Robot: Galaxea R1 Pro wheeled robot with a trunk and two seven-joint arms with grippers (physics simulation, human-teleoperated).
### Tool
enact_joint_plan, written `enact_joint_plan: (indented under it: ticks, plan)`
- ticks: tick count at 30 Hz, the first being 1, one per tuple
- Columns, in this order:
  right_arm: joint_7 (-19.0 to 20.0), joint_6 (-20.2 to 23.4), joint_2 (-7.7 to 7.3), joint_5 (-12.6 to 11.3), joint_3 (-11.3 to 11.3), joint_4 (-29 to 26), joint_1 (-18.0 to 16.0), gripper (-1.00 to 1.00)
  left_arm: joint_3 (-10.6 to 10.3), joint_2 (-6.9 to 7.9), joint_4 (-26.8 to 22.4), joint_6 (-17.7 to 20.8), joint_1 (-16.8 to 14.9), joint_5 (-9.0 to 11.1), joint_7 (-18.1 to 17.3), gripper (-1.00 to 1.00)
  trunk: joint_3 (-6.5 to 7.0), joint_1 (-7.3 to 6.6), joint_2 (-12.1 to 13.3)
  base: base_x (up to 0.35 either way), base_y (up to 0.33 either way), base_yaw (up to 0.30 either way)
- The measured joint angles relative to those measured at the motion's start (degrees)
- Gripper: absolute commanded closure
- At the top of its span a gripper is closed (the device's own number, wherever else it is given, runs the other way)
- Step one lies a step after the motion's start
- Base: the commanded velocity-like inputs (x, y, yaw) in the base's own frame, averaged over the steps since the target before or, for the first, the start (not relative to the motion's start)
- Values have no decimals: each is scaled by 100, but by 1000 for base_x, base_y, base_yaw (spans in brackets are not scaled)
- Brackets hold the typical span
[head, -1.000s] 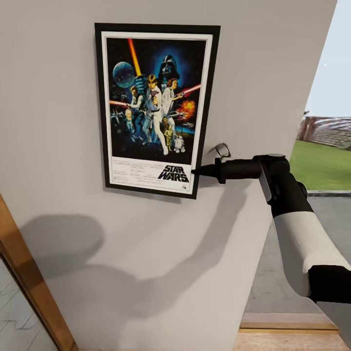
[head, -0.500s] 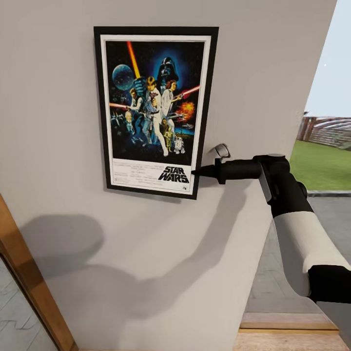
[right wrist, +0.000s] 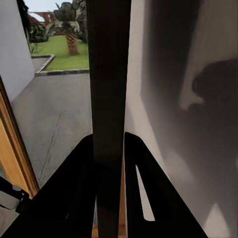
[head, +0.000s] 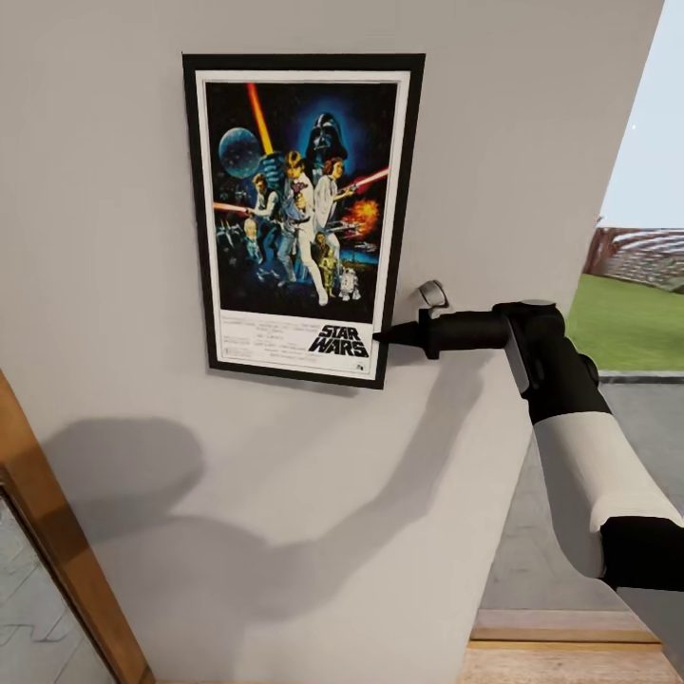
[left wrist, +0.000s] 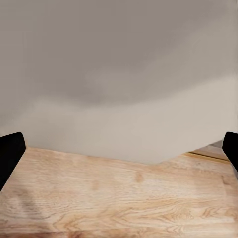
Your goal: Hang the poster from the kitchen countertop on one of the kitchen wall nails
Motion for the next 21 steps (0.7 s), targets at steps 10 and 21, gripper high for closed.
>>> enact_joint_plan:
  ticks: [10,21]
  plan:
    - [-65,0,-1,15,3,36,7,100,0,1,-1,0,0,-3,-1,-100,0,1,1,-35,80,0]
    - [-78,6,-2,39,6,50,8,100,0,0,-1,-7,0,-5,-3,-100,-1,2,3,-24,31,0]
